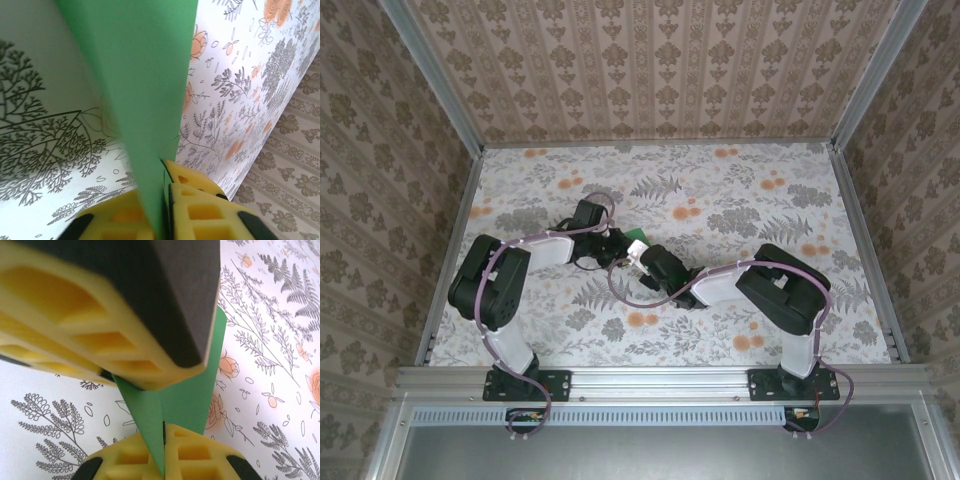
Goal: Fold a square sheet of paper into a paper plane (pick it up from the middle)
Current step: Fold the wing for the fifth time at the center of the table.
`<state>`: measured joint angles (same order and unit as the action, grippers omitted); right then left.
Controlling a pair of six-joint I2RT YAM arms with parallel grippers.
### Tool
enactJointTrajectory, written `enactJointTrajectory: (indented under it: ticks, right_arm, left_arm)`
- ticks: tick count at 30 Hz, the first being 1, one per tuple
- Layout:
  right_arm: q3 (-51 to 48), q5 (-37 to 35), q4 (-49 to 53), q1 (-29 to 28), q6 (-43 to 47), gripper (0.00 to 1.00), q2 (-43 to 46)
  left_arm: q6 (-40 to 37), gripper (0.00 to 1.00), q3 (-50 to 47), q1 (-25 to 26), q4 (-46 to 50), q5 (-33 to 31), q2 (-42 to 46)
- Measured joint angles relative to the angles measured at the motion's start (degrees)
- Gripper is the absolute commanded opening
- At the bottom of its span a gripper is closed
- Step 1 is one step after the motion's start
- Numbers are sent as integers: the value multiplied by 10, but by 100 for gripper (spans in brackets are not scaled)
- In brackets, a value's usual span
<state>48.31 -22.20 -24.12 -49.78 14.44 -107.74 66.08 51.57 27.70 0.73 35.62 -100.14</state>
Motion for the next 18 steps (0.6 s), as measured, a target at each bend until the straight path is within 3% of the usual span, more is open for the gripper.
enactJointTrajectory:
  ticks: [7, 14, 18]
  right_arm:
    - [-5, 23, 1, 0, -5, 0, 0]
    - [-7, 92, 12, 16, -56, 0, 3]
    - [-6, 141, 21, 35, -91, 0, 9]
  left_arm:
    - [-18, 54, 0, -44, 35, -13, 33]
    - [-41, 68, -35, -114, 39, -35, 123]
    - [-58, 71, -77, -124, 35, -54, 161]
